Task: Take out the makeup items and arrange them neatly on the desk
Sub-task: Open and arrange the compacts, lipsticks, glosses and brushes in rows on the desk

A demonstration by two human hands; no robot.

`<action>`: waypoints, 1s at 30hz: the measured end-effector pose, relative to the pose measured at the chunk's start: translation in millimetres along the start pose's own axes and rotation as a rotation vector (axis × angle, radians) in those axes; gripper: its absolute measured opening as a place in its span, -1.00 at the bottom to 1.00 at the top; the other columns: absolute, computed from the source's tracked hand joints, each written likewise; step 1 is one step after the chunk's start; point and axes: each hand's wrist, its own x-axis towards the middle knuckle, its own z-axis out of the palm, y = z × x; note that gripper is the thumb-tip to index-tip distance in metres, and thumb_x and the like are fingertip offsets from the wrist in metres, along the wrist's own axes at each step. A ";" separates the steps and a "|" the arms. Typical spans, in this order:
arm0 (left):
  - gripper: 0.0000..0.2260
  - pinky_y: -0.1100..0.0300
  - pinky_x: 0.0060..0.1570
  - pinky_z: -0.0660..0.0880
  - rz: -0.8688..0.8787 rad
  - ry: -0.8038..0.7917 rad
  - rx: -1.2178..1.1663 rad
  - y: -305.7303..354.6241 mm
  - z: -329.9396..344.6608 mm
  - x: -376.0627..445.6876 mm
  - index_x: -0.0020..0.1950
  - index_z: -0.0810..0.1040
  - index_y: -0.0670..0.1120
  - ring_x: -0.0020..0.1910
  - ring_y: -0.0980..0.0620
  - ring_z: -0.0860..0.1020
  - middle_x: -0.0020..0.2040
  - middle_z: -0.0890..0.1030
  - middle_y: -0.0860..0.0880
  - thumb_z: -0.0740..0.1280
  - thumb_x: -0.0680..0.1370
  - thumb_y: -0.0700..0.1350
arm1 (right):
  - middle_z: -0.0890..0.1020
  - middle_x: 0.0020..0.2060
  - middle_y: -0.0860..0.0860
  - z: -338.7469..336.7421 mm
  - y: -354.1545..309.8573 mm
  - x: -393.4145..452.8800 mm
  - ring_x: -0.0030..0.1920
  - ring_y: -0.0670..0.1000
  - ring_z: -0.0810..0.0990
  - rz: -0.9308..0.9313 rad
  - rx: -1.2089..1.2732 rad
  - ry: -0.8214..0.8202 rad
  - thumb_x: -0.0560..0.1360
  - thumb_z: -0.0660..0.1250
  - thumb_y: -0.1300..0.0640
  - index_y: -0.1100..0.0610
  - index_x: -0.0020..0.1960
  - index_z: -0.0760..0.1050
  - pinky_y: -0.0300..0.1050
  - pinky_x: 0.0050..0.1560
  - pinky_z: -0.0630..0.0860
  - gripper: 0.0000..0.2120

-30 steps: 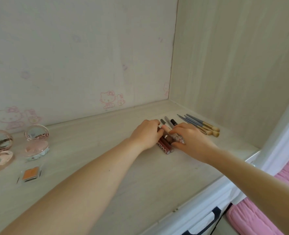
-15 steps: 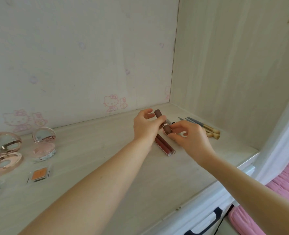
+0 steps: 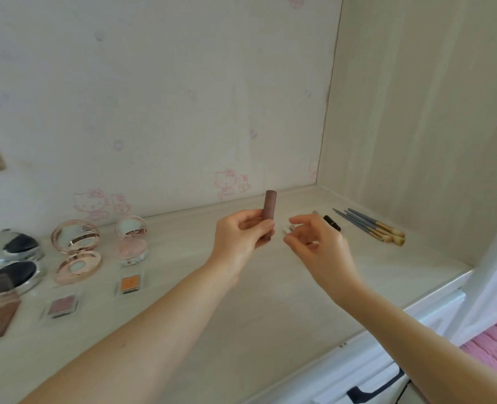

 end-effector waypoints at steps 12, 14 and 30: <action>-0.81 0.27 -0.11 0.55 0.082 -0.277 0.685 15.3 -128.3 -48.5 -0.04 0.67 0.06 -0.24 0.15 0.63 -0.22 0.70 0.10 0.47 0.45 -0.22 | 0.43 0.31 -0.06 60.1 -47.9 -41.5 0.30 -0.02 0.40 -0.437 -0.459 -0.427 0.59 0.25 0.07 0.01 0.48 0.24 -0.09 0.24 0.42 -0.51; -0.80 0.36 -0.14 0.52 0.103 -0.219 0.681 20.6 -147.3 -57.4 -0.08 0.66 0.06 -0.20 0.19 0.65 -0.20 0.70 0.12 0.51 0.42 -0.22 | 0.47 0.27 -0.05 74.0 -58.7 -52.0 0.27 -0.01 0.42 -0.462 -0.465 -0.436 0.60 0.21 0.03 0.03 0.48 0.24 -0.08 0.20 0.43 -0.54; -0.79 0.39 -0.04 0.41 0.437 -0.002 1.138 33.8 -261.9 -133.9 0.00 0.64 0.11 -0.12 0.32 0.55 -0.14 0.63 0.24 0.52 0.40 -0.02 | 0.62 -0.06 0.00 164.0 -122.9 -94.7 -0.05 0.08 0.51 -0.586 -0.293 -0.460 0.56 0.30 0.10 0.13 0.17 0.57 -0.08 -0.03 0.45 -0.78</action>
